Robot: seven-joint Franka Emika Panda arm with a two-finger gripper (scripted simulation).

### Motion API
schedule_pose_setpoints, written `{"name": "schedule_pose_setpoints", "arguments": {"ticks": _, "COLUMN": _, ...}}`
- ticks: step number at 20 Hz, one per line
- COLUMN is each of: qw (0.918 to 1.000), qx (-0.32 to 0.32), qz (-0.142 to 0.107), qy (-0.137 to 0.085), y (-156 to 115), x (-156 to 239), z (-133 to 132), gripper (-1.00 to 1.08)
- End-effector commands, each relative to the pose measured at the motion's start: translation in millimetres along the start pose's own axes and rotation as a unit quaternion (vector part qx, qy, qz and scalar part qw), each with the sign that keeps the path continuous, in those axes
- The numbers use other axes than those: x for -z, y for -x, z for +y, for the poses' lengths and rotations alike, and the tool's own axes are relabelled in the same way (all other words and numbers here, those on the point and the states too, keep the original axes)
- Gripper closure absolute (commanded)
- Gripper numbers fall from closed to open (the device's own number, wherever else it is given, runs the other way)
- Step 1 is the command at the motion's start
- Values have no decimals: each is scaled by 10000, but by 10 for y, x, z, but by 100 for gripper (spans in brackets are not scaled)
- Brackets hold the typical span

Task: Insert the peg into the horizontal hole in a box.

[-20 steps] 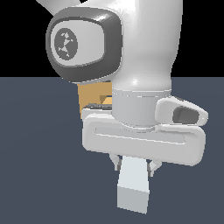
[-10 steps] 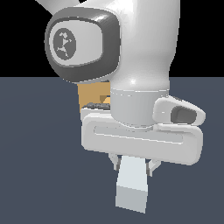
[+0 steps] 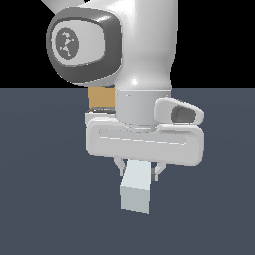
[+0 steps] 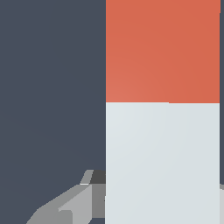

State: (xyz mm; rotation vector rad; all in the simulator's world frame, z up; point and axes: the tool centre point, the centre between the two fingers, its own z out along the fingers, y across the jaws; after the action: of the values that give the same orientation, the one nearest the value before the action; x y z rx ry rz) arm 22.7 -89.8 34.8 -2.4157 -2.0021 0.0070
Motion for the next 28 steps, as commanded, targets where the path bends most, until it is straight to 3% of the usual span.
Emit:
{"name": "schedule_pose_setpoints", "arguments": {"ticks": 1, "qw": 10000, "qx": 69, "qz": 4, "qy": 28, "y": -123, "x": 91, "z": -87, "gripper": 108}}
{"name": "schedule_pose_setpoints", "arguments": {"ticks": 15, "qw": 9989, "qx": 458, "qz": 1, "qy": 30, "y": -798, "x": 482, "z": -746, "gripper": 108}}
{"name": "schedule_pose_setpoints", "arguments": {"ticks": 28, "qw": 9987, "qx": 508, "qz": 2, "qy": 30, "y": -892, "x": 541, "z": -829, "gripper": 108}}
